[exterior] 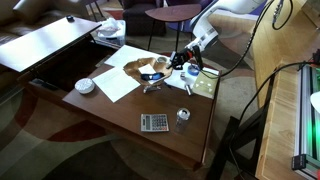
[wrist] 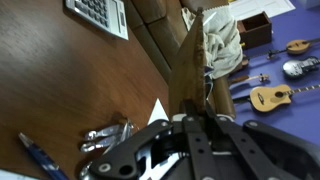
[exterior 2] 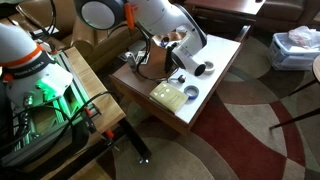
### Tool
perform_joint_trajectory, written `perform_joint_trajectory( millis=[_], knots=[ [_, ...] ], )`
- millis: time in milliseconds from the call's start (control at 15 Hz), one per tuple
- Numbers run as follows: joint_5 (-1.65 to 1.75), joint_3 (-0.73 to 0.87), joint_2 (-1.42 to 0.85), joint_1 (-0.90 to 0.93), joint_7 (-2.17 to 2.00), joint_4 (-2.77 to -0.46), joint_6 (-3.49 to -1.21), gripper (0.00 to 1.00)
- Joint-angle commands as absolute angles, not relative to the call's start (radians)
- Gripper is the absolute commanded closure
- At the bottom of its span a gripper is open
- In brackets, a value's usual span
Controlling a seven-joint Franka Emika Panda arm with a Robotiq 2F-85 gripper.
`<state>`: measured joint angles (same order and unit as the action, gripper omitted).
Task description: Pick up the brown bowl and put it on the white masking tape
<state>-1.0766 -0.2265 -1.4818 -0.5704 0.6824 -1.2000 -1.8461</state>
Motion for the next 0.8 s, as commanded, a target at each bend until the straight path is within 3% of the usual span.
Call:
perform_joint_trajectory(
  millis=[0, 333, 400, 533, 600, 733],
  knots=[
    [-1.169, -0.256, -1.482, -0.67, 0.72, -1.189, -1.852, 0.97],
    [-1.298, -0.27, -1.488, -0.77, 0.802, -1.191, -1.923, 0.97],
    [-1.24, -0.236, -1.483, -0.732, 0.745, -1.178, -1.898, 0.89],
    [-1.265, -0.242, -1.484, -0.757, 0.767, -1.18, -1.912, 0.89],
    [-1.268, -0.243, -1.485, -0.76, 0.77, -1.18, -1.914, 0.97],
    [-1.316, -0.24, -1.485, -0.757, 0.813, -1.186, -1.937, 0.97]
  ],
)
